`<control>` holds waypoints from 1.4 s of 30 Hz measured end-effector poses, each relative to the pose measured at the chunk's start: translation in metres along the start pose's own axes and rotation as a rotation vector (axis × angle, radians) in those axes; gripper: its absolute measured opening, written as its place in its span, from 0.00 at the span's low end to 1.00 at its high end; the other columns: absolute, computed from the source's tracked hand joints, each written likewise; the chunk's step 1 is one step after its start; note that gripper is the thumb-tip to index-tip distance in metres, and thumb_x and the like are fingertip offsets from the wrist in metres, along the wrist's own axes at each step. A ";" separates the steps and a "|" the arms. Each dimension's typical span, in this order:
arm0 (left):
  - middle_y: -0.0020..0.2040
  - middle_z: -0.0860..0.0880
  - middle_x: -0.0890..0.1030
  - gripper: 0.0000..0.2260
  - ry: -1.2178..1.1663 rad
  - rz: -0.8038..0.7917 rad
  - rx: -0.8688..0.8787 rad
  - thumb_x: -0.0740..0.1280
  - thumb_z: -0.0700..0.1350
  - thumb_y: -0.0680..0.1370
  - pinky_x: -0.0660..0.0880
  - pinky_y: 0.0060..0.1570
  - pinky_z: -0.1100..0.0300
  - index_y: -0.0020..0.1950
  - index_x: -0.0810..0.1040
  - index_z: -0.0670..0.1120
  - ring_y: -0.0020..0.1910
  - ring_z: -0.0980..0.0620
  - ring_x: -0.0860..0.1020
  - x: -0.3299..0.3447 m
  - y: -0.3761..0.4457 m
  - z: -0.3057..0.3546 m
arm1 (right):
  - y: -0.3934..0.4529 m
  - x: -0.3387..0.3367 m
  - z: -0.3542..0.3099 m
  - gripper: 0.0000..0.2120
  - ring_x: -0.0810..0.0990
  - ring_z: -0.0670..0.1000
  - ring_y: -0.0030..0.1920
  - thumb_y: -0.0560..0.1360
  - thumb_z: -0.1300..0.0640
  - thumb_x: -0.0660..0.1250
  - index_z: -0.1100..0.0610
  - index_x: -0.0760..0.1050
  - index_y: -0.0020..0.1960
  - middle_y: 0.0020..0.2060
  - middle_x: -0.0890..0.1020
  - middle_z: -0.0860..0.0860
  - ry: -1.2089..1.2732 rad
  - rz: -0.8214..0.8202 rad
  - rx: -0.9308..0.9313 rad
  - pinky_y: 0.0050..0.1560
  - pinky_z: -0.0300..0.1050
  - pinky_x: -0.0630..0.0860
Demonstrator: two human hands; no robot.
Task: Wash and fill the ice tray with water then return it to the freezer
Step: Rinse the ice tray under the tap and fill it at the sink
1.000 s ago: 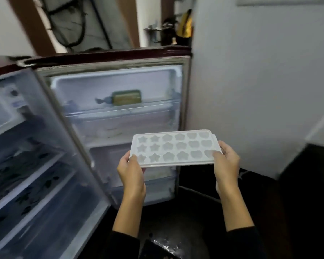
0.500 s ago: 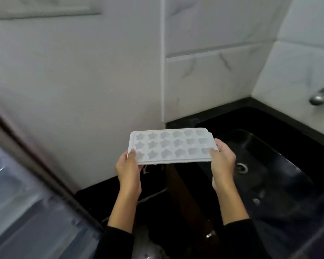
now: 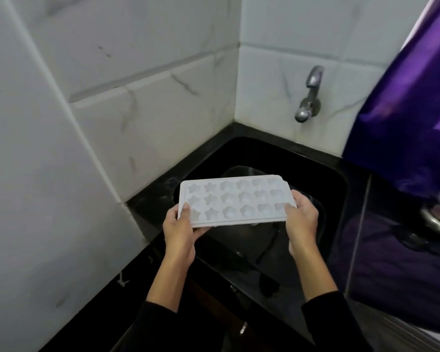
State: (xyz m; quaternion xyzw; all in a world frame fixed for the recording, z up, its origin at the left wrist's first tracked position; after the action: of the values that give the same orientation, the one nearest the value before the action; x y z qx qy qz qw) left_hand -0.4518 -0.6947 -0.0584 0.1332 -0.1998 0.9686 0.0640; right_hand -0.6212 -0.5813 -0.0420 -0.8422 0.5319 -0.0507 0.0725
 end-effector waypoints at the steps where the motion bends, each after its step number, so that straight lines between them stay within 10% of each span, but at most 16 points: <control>1: 0.57 0.44 0.78 0.12 0.008 -0.022 -0.010 0.58 0.44 0.82 0.80 0.39 0.52 0.64 0.69 0.43 0.54 0.45 0.79 0.011 0.005 -0.002 | 0.011 -0.004 0.002 0.17 0.81 0.50 0.54 0.73 0.69 0.62 0.51 0.79 0.54 0.49 0.83 0.48 -0.006 0.015 0.001 0.53 0.44 0.78; 11: 0.60 0.42 0.77 0.15 0.029 -0.086 -0.050 0.56 0.44 0.83 0.78 0.40 0.52 0.68 0.69 0.41 0.56 0.44 0.78 0.102 0.073 -0.041 | 0.128 -0.024 0.006 0.20 0.79 0.47 0.51 0.75 0.66 0.61 0.53 0.74 0.65 0.51 0.80 0.47 -0.139 0.053 0.020 0.47 0.40 0.76; 17: 0.61 0.42 0.77 0.16 0.056 -0.095 -0.060 0.55 0.44 0.83 0.78 0.40 0.52 0.69 0.67 0.42 0.57 0.44 0.77 0.145 0.110 -0.060 | 0.187 -0.013 -0.006 0.26 0.69 0.56 0.70 0.78 0.58 0.63 0.57 0.63 0.75 0.72 0.68 0.54 -0.549 0.124 -0.170 0.69 0.51 0.67; 27: 0.59 0.42 0.78 0.15 0.072 -0.151 -0.082 0.55 0.45 0.83 0.79 0.39 0.52 0.68 0.69 0.42 0.53 0.45 0.79 0.204 0.142 -0.067 | 0.290 0.029 -0.057 0.31 0.69 0.54 0.69 0.77 0.49 0.67 0.59 0.61 0.74 0.70 0.69 0.54 -0.174 0.058 -0.092 0.61 0.45 0.68; 31: 0.58 0.42 0.79 0.15 0.068 -0.180 -0.091 0.55 0.45 0.83 0.79 0.39 0.52 0.67 0.70 0.42 0.54 0.45 0.79 0.219 0.144 -0.067 | 0.325 0.038 -0.076 0.21 0.75 0.49 0.51 0.74 0.48 0.70 0.58 0.69 0.61 0.54 0.76 0.52 0.065 -0.010 0.077 0.58 0.46 0.74; 42: 0.56 0.44 0.79 0.14 0.072 -0.208 -0.086 0.55 0.45 0.83 0.80 0.40 0.51 0.66 0.70 0.43 0.53 0.46 0.79 0.249 0.141 -0.065 | 0.356 0.042 -0.084 0.16 0.81 0.52 0.46 0.65 0.57 0.80 0.58 0.73 0.40 0.38 0.77 0.50 0.181 0.064 0.088 0.44 0.46 0.84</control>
State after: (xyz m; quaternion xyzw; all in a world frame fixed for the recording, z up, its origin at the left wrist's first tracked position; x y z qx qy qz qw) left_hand -0.7303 -0.7793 -0.0976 0.1152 -0.2239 0.9515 0.1770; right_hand -0.9330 -0.7756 -0.0213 -0.8128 0.5601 -0.1473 0.0626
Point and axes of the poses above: each hand's wrist, its own y-axis towards the middle knuckle, its own x-axis out of the palm, z = x × y, the point moved 1 cm from there along y, towards the middle knuckle
